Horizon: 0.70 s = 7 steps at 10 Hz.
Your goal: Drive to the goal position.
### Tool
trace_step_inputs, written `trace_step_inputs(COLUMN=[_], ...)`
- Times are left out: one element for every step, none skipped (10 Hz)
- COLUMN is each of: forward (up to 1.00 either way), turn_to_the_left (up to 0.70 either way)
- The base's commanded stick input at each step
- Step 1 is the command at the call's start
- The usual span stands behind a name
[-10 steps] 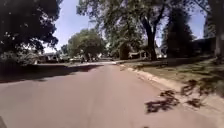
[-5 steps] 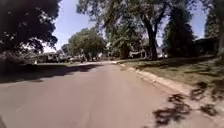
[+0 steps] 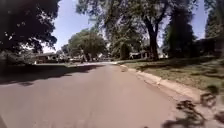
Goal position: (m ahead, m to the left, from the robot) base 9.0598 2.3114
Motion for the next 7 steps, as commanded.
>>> trace_step_inputs(forward=[0.50,0.50,0.50,0.50,0.50,0.50,0.50], turn_to_the_left=[0.00,0.00,0.00,0.00,0.00,0.00,0.00])
